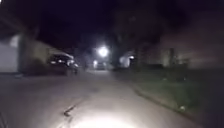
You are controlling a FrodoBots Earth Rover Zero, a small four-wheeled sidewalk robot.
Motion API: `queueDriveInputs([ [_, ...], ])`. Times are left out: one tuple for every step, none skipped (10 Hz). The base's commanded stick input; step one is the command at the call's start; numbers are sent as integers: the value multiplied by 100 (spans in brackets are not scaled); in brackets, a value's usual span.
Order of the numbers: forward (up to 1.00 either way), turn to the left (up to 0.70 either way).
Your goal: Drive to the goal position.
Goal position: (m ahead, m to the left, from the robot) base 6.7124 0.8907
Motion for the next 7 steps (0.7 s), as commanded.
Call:
queueDriveInputs([
  [70, 0],
  [70, 0],
  [70, 0],
  [70, 0],
  [70, 0],
  [70, 0],
  [70, 0],
])
